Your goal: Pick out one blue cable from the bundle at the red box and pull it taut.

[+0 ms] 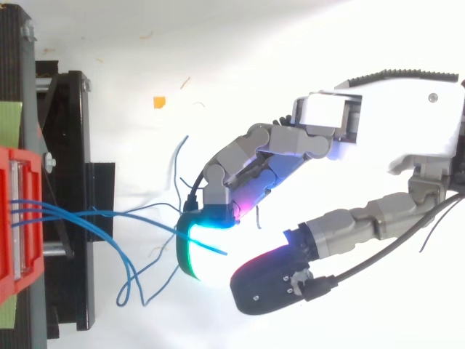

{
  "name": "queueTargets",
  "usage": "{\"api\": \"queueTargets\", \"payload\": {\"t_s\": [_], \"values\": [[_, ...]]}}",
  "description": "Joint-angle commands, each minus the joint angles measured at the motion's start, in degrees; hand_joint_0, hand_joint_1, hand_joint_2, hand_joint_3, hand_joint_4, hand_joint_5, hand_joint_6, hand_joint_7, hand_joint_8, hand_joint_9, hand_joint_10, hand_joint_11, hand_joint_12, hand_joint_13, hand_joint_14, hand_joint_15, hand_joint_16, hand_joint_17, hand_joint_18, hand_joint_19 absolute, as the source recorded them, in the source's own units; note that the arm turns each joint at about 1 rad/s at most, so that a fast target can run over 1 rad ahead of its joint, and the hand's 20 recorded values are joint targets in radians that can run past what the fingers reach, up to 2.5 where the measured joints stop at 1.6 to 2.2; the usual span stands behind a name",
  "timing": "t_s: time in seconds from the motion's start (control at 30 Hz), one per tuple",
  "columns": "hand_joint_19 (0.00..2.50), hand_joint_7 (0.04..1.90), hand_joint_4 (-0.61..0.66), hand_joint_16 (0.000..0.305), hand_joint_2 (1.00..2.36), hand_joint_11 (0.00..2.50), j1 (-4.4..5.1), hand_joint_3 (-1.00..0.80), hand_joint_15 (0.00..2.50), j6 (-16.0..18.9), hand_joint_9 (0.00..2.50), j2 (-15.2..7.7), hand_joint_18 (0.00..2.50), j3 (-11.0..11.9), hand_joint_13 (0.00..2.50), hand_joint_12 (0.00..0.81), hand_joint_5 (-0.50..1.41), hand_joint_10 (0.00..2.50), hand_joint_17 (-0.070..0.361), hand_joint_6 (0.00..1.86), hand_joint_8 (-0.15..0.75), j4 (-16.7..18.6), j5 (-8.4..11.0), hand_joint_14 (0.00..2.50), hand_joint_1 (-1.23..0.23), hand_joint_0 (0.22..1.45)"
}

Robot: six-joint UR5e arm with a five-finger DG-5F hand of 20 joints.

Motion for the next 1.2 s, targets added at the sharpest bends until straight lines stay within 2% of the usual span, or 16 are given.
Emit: {"api": "queueTargets", "payload": {"t_s": [0.0,0.6,1.17], "values": [[0.48,1.07,-0.15,0.009,1.01,0.32,-0.08,-0.01,0.47,0.00,0.88,-0.01,0.19,0.00,0.70,0.198,-0.08,0.01,0.020,0.90,0.173,0.00,0.00,0.02,-0.87,0.62],[0.50,1.08,-0.15,0.005,1.02,0.33,0.01,-0.03,0.48,0.00,0.90,-0.01,0.09,-0.09,0.65,0.156,-0.08,0.01,0.010,0.89,0.181,0.00,0.00,0.02,-0.87,0.63],[0.54,1.07,-0.15,0.005,1.02,0.36,0.01,-0.02,0.51,0.00,0.94,-0.01,0.09,0.00,0.67,0.166,-0.08,0.01,0.011,0.89,0.173,0.00,0.00,0.02,-0.87,0.62]]}}
